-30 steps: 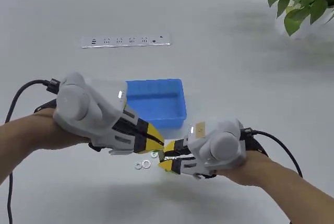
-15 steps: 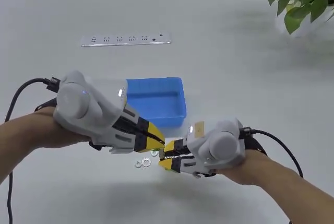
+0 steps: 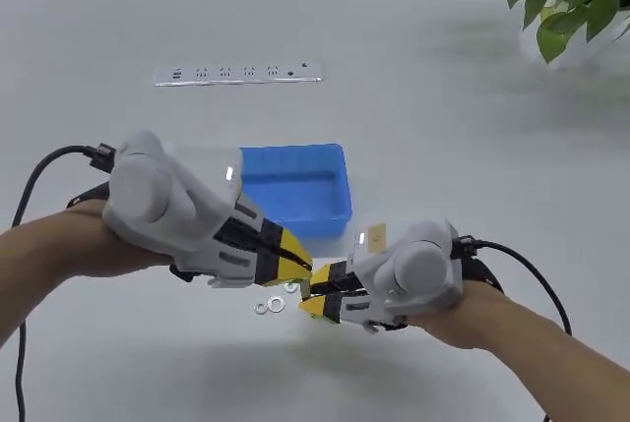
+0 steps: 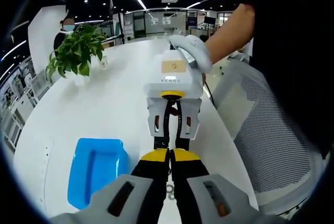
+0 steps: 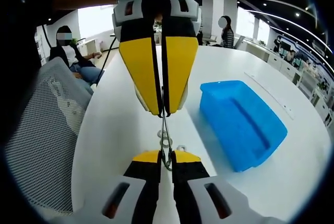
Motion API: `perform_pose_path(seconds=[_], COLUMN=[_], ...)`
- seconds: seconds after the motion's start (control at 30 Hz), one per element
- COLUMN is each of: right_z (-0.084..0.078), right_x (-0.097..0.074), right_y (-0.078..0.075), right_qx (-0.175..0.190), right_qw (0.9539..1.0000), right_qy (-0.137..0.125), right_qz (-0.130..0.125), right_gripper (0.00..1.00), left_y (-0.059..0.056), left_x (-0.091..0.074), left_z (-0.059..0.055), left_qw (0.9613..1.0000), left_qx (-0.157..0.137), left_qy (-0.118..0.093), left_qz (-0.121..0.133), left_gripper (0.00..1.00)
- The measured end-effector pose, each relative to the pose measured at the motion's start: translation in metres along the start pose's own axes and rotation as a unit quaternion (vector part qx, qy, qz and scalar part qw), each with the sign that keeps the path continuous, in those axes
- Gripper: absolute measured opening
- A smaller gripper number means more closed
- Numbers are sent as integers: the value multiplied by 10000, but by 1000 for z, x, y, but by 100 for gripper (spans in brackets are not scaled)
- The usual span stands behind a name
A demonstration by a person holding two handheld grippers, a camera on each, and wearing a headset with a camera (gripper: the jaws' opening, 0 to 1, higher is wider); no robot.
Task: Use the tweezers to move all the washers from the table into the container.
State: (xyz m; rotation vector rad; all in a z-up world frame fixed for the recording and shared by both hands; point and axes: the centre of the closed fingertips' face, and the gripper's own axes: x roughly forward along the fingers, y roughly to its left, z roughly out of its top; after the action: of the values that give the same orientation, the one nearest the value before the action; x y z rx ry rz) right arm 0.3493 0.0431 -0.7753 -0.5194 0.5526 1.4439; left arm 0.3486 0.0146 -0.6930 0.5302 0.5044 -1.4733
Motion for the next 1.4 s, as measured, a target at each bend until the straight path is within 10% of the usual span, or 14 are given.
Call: perform_pose_path(seconds=[0.4,1.4], right_z=[0,17], right_x=[0,-18], right_y=[1,1], right_qx=[-21,-213], right_qw=[10000,9997], right_qy=[-21,-58], right_qz=[-23,-75], right_gripper=[8,8], left_y=[-3,2], left_x=[-2,-29], left_z=[2,-23], left_qw=[9999,9874], left_qx=[-118,-1318], left_qy=[-89,-442], left_qz=[6,756], left_gripper=[9,95])
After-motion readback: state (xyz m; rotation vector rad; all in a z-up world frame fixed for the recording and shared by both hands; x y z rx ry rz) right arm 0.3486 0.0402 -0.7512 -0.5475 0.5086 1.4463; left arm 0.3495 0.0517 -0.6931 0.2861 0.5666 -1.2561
